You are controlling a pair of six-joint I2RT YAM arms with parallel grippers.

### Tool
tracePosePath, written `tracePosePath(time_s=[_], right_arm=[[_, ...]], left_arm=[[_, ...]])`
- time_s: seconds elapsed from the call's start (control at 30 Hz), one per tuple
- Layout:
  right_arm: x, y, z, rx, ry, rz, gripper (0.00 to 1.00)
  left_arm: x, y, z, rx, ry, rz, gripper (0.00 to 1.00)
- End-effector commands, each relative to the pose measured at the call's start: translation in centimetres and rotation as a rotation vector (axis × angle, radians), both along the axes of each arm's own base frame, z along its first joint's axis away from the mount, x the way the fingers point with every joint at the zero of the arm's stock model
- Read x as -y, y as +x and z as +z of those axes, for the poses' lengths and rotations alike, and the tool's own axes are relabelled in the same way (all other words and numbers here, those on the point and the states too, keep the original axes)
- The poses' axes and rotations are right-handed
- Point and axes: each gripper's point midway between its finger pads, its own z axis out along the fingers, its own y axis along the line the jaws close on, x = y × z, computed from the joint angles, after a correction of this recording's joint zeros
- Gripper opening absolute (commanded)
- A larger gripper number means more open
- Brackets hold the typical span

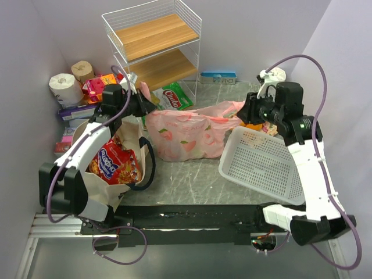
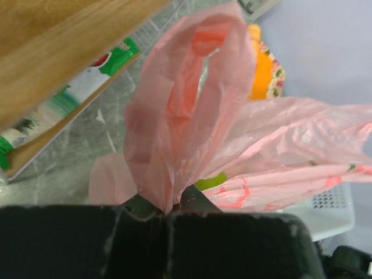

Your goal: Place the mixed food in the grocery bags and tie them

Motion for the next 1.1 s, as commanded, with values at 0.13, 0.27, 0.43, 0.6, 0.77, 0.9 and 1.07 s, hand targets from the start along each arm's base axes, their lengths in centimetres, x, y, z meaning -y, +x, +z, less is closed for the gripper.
tracePosePath(time_s=[0.13,0.27,0.43,0.6,0.77,0.9,1.07], right_arm=[[-3.7,2.0,6.0,0.388,0.08,0.288,0.99],[-3.7,3.3,5.8,0.421,0.12,0.4,1.0],[-2.8,4.8,4.8,0.455,0.181,0.496,0.99],[-2.1,5.2,3.4,0.536,0.167,0.553,0.99],[-1.5,5.7,1.5,0.535,0.159,0.61,0.99],[-1.8,6.1,1.6,0.566,0.154,0.663,0.99],[-1.6,7.7,1.3,0.582,0.145,0.675,0.99]], left_arm=[[1.0,1.7,0.5,0.075,0.116,-0.151,0.01],[1.4,1.9,1.0,0.103,0.122,-0.196,0.01],[2.0,1.6,0.9,0.106,0.097,-0.233,0.01],[2.3,1.6,1.0,0.107,0.089,-0.255,0.01],[2.5,1.7,1.1,0.111,0.089,-0.273,0.01],[2.6,1.7,1.0,0.107,0.091,-0.283,0.01],[2.5,1.7,1.1,0.107,0.097,-0.279,0.01]])
